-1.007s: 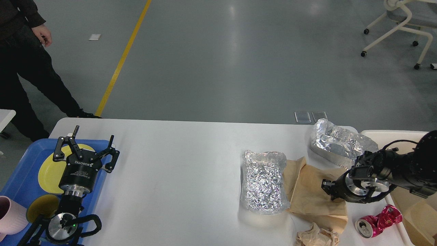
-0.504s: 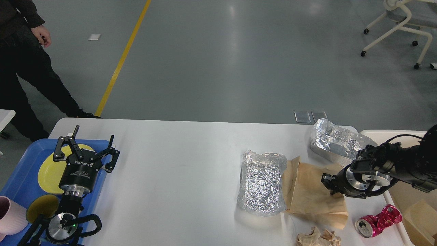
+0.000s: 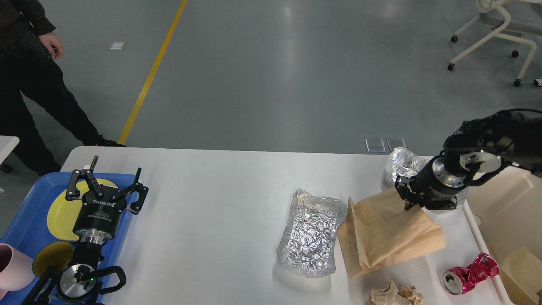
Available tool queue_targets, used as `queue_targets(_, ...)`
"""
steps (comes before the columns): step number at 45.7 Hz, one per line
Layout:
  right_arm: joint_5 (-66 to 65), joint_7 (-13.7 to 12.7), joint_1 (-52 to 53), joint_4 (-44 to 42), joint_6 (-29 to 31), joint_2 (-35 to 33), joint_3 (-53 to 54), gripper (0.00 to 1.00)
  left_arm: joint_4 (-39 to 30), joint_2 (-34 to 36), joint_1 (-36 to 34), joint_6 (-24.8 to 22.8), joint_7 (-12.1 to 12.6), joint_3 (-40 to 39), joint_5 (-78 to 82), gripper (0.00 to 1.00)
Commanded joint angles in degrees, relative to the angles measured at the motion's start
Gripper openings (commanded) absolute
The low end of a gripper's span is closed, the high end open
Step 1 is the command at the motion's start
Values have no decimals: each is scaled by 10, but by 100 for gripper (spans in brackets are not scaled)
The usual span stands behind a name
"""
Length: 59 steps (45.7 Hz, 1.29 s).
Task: Tidy desktop
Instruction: 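Lift the brown bag and carry it into the white bin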
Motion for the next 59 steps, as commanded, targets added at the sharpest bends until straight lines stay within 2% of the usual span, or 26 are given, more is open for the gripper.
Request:
queue_targets(1, 3, 0, 92, 68, 4, 3, -35, 0, 0, 0, 0, 0, 0, 0, 0, 96)
queue_targets(11, 21, 0, 227, 153, 9, 5, -65, 0, 0, 0, -1, 0, 0, 0, 0, 96)
queue_targets(23, 34, -1, 332, 176, 90, 6, -105, 0, 0, 0, -1, 0, 0, 0, -1, 96)
queue_targets(36, 41, 1, 485, 247, 97, -4, -165, 0, 0, 0, 0, 0, 0, 0, -1, 96)
queue_targets(42, 41, 1, 486, 238, 83, -16, -203, 0, 0, 0, 0, 0, 0, 0, -1, 96)
queue_targets(49, 40, 1, 457, 195, 39, -55, -246, 0, 0, 0, 0, 0, -1, 0, 0, 96)
queue_targets(59, 25, 0, 289, 26, 35, -177, -242, 0, 0, 0, 0, 0, -1, 0, -1, 96)
